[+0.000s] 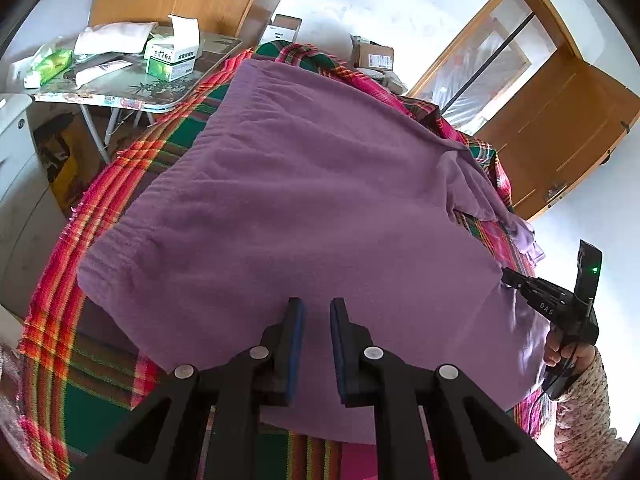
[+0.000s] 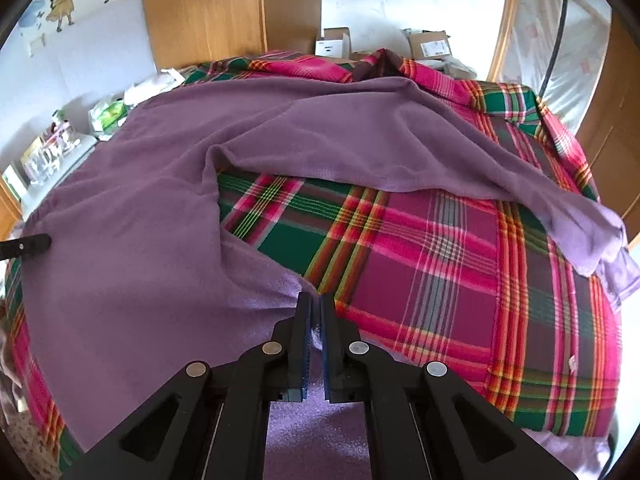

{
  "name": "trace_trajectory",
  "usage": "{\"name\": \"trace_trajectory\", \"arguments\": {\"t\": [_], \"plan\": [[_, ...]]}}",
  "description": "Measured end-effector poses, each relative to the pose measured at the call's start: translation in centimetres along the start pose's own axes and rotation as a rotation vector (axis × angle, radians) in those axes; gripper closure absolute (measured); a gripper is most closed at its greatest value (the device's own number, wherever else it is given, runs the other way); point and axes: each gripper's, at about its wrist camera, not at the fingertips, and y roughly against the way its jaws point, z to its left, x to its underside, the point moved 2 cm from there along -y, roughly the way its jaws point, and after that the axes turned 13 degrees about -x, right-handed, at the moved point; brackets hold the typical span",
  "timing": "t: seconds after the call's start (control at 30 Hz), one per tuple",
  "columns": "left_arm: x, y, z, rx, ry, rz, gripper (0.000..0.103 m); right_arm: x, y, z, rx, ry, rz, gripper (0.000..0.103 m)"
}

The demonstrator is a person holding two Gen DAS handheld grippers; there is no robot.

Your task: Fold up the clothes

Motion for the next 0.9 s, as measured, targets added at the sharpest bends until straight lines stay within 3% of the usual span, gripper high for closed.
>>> {"name": "trace_trajectory", "arguments": {"t": [0.3, 0.47, 0.7, 0.9], "plan": [[-1.2, 1.1, 2.8, -0.079, 0.067, -0.020, 0.089, -0.9, 2.0, -0.1, 0.025, -0.018, -0.035, 0.092], [-3.1, 1.9, 2.1, -0.099, 0.045, -0.043, 0.089, -1.4, 3.2, -0.4, 0.042, -0.031, -0.057, 0.088], [-6.8, 2.3, -4.9, -0.040, -0.125, -0.075, 0.081, -1.9, 6.1, -3.5, 0.090, -0.107, -0.113, 0.087], [-8.6, 0.0, -13.2, -0.006, -0.298, -0.072, 0.077, -0.4, 9.0, -9.1, 0.155, -0.260, -0.166, 0.085]]}}
